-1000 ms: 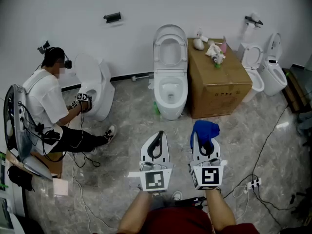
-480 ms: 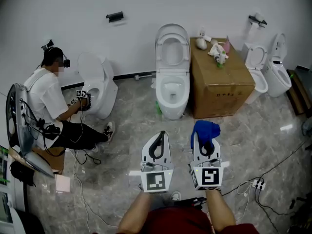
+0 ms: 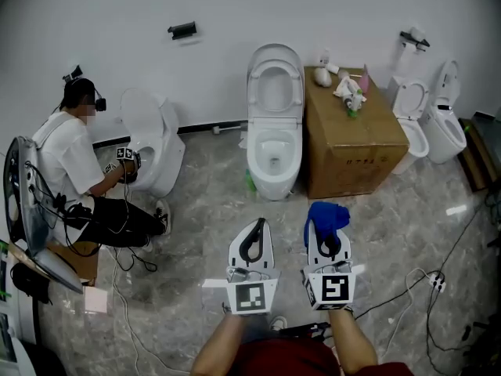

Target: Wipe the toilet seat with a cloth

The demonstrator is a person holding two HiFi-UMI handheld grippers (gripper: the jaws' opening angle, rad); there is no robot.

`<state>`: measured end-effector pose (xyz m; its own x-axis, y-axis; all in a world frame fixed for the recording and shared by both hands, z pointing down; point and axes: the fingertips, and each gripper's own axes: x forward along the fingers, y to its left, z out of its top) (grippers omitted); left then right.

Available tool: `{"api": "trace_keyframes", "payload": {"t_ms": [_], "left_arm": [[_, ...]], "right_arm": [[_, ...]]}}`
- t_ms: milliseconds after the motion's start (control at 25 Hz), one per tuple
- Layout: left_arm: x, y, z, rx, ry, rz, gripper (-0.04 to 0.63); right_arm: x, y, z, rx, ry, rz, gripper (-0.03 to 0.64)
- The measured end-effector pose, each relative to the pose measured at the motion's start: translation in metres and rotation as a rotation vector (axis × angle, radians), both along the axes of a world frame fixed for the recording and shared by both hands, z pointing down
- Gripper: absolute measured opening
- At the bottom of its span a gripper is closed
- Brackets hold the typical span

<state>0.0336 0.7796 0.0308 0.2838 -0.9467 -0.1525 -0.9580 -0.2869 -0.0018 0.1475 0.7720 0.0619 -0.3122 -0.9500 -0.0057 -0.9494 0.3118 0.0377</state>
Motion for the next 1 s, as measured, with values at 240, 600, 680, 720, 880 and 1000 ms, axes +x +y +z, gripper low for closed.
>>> {"api": "trace_keyframes", "payload": {"t_ms": [240,600,680,720,880,1000], "left_arm": [[-0.025,-0.055,0.010,-0.005,0.014,0.007,0.015],[-0.067,-0.159,0.007,-0.005,0.019,0.045,0.015],[-0.079,-0.183,0.006,-0.008,0.025,0.052,0.015],[-0.084,-0.193,0.006,-0.009,0.028,0.055,0.015],[-0.096,-0.215,0.006,-0.006,0.034,0.073,0.015],[-0.097,-0.224,0.007,0.004,0.029,0.084,0.015]], "right_arm": [[-0.024,-0.053,0.013,-0.018,0.026,0.010,0.054],[-0.063,-0.155,0.012,-0.038,0.034,0.059,0.054],[-0.073,-0.177,0.011,-0.041,0.038,0.068,0.054],[-0.078,-0.186,0.010,-0.040,0.040,0.072,0.054],[-0.090,-0.206,0.007,-0.030,0.042,0.085,0.054],[-0.092,-0.212,0.007,-0.019,0.041,0.089,0.054]]}}
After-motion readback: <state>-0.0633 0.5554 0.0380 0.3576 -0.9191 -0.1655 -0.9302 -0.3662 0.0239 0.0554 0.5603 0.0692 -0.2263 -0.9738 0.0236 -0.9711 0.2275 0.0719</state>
